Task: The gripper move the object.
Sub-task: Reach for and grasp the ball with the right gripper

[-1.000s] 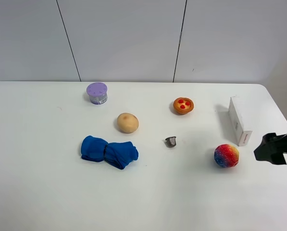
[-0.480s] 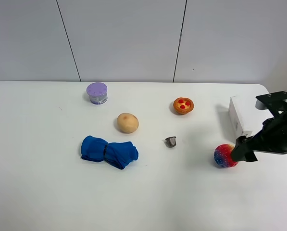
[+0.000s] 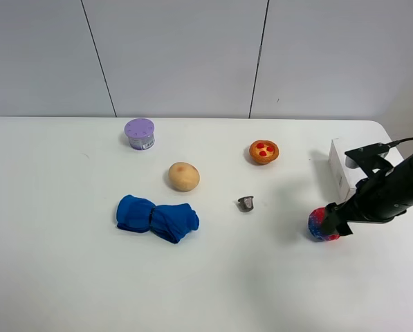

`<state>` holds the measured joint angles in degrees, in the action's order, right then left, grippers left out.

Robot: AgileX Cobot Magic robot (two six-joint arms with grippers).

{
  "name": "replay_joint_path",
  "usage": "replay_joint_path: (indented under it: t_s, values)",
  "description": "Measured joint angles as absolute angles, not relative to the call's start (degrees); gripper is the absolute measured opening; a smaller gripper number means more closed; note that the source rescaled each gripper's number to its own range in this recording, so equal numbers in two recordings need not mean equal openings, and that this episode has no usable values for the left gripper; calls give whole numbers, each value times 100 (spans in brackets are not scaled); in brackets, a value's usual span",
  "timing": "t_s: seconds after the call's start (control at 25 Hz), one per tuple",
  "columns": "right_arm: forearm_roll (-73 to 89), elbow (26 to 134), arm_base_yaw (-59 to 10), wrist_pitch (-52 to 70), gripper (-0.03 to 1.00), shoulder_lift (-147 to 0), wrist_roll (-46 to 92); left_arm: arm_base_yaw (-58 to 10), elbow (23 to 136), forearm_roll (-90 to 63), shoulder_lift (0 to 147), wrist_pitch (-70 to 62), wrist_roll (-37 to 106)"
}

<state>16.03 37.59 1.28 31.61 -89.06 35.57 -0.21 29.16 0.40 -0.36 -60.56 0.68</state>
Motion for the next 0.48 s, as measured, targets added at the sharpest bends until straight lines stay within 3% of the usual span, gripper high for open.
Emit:
replay_joint_path:
  t_s: [0.48]
  values:
    - [2049, 3766, -474, 2503, 99, -9654, 3885, -21, 2916, 40, -36, -6056, 68]
